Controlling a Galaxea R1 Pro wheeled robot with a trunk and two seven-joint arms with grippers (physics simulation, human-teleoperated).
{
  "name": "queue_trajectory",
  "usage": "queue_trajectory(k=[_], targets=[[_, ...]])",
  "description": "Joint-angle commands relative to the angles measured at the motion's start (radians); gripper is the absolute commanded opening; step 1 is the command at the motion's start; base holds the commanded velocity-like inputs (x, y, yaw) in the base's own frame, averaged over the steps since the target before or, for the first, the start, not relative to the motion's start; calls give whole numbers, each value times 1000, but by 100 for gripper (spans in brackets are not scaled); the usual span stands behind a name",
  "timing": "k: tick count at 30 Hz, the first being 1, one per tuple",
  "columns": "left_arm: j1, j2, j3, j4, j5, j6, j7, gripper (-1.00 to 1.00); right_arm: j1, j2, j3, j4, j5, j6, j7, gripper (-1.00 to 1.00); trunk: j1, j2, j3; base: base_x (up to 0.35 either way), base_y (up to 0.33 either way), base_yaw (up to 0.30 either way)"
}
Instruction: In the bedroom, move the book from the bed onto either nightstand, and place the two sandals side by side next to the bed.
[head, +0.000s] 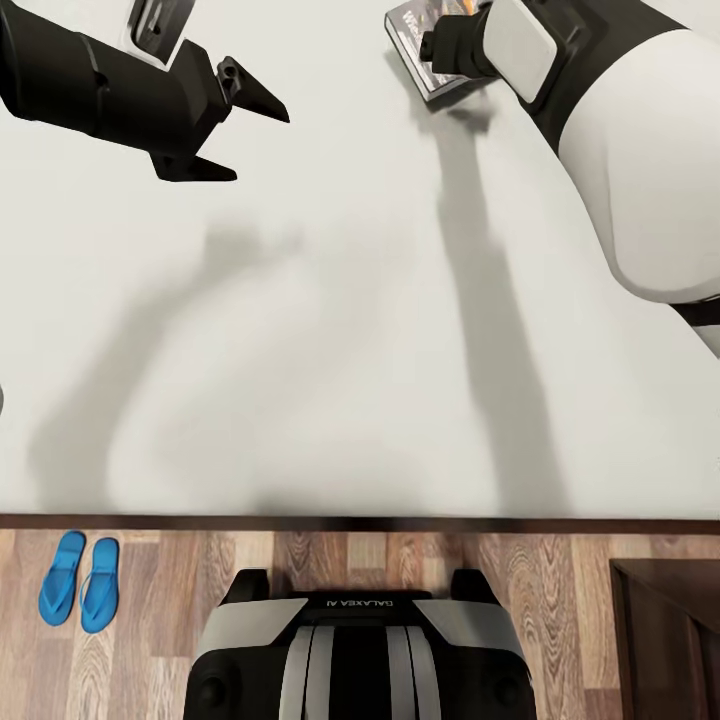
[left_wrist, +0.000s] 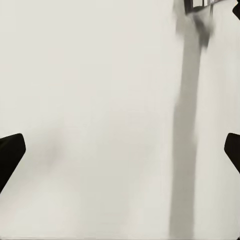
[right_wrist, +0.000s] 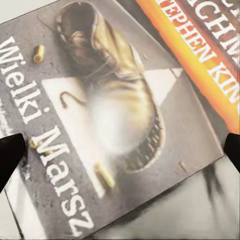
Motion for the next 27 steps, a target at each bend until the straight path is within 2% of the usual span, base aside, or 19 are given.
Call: queue_trajectory(k=[1, 7, 16, 27], targets=[[-1, 1, -1, 0, 4, 8, 7, 100, 0, 1, -19, 25, 1, 5, -3, 100, 0, 0, -1, -155, -61, 0], [-1, 1, -1, 0, 4, 8, 6, 100, 0, 1, -19, 24, 1, 5, -3, 100, 0, 0, -1, -159, -55, 0], [-1, 0, -1, -1, 4, 8, 6, 100, -14, 1, -17, 17, 1, 6, -16, 100, 0, 0, -1, -25, -8, 0], [-1, 0, -1, 0, 4, 8, 7, 100, -87, 1, -17, 10, 1, 62, -28, 100, 0, 0, -1, -3, -1, 0]])
